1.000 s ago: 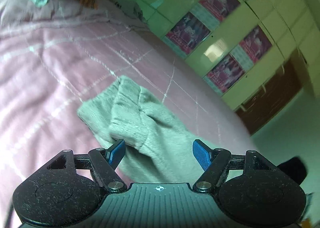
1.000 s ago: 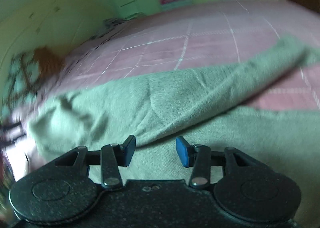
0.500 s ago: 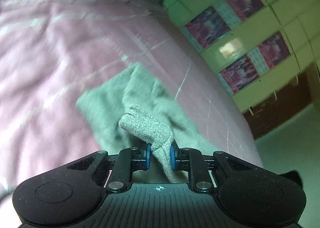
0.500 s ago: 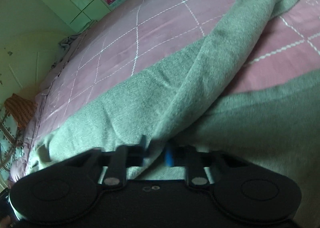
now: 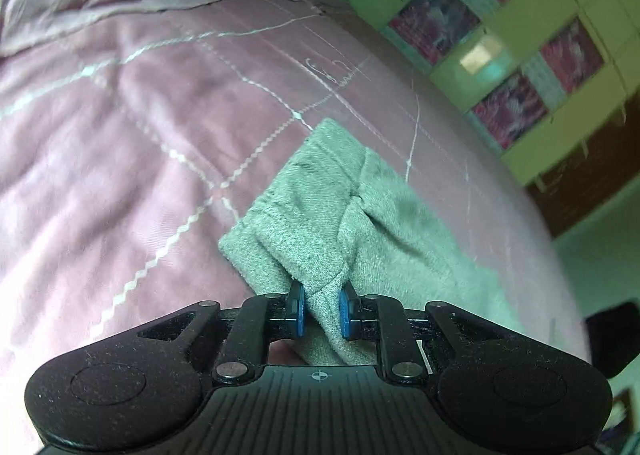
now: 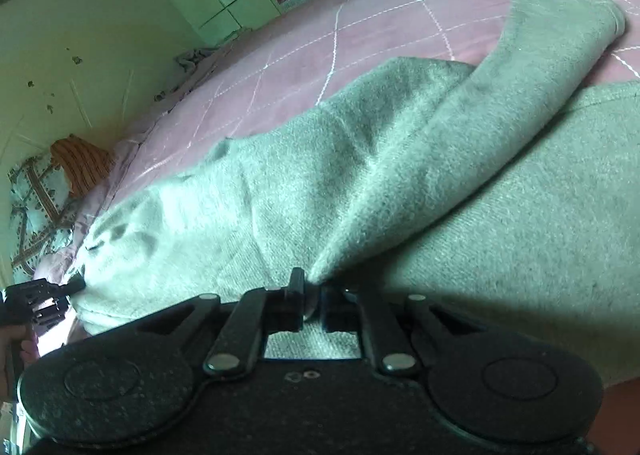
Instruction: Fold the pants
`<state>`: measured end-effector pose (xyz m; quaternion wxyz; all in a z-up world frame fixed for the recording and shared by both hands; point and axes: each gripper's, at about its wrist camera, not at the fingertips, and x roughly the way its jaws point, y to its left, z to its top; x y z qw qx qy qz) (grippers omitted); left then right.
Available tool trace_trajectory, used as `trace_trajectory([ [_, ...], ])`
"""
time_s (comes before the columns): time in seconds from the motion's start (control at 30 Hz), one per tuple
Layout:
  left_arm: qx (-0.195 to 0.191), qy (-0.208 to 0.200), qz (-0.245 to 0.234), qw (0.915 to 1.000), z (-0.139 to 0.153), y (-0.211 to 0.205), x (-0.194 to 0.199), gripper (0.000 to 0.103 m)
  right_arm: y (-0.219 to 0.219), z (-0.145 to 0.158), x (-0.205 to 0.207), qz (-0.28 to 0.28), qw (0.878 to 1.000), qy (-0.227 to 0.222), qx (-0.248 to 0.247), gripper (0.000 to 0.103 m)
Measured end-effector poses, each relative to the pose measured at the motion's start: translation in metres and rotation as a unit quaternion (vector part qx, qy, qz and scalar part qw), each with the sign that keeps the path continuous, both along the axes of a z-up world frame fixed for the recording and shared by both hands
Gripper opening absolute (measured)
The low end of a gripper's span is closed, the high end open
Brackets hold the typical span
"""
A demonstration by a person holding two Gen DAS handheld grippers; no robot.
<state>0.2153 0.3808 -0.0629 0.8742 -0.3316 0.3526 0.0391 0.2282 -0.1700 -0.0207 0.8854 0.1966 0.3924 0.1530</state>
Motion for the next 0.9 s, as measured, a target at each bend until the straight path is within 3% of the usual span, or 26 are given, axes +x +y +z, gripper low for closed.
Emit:
trace_trajectory([
  [0.1, 0.000, -0.012, 0.001, 0.9999, 0.011, 0.003, 0.000, 0.018, 0.000, 0.002, 0.001, 0.004, 1.000, -0.001, -0.008, 0.007],
  [0.2, 0.029, -0.028, -0.007, 0.9991, 0.024, -0.001, -0.004, 0.018, -0.001, 0.015, -0.004, 0.011, 1.000, -0.018, -0.001, 0.007],
  [0.3, 0.051, -0.007, -0.003, 0.9987, 0.022, 0.000, -0.004, 0.018, -0.002, 0.019, -0.018, 0.018, 1.000, -0.025, 0.005, 0.007],
  [0.43, 0.050, 0.005, 0.002, 0.9987, 0.017, -0.003, 0.006, 0.018, -0.001, -0.003, -0.020, 0.011, 1.000, -0.007, -0.001, 0.007],
  [0.53, 0.049, -0.099, -0.021, 0.9936, 0.049, -0.006, 0.000, 0.018, -0.003, 0.007, -0.021, 0.002, 1.000, -0.026, 0.007, 0.007],
  [0.57, 0.049, -0.160, -0.029, 0.9854, 0.063, -0.008, -0.008, 0.018, -0.003, 0.014, -0.023, 0.003, 0.999, -0.041, 0.010, 0.007],
  [0.6, 0.045, -0.230, -0.038, 0.9713, 0.072, -0.009, -0.019, 0.018, -0.005, 0.021, -0.026, 0.005, 0.998, -0.059, 0.011, 0.007],
  [0.63, 0.045, -0.275, -0.040, 0.9595, 0.073, -0.011, -0.029, 0.018, -0.007, 0.026, -0.028, 0.005, 0.997, -0.072, 0.011, 0.007],
  [0.67, 0.056, -0.256, -0.040, 0.9643, 0.066, -0.011, -0.028, 0.018, -0.009, 0.029, -0.030, 0.004, 0.996, -0.083, 0.015, 0.007],
  [0.73, 0.069, -0.095, -0.038, 0.9923, 0.031, -0.006, -0.004, 0.018, -0.011, 0.020, -0.028, 0.010, 0.997, -0.073, 0.016, 0.007],
  [0.77, 0.074, -0.036, -0.042, 0.9957, 0.015, -0.005, 0.002, 0.018, -0.009, 0.010, -0.024, 0.015, 0.999, -0.050, 0.006, 0.007],
  [0.8, 0.077, -0.025, -0.047, 0.9956, 0.007, -0.004, 0.001, 0.018, -0.008, 0.001, -0.022, 0.015, 0.999, -0.029, -0.001, 0.007],
  [0.9, 0.052, -0.039, -0.034, 0.9973, 0.008, 0.002, -0.006, 0.018, -0.008, 0.000, -0.023, 0.011, 0.999, -0.033, 0.001, 0.007],
])
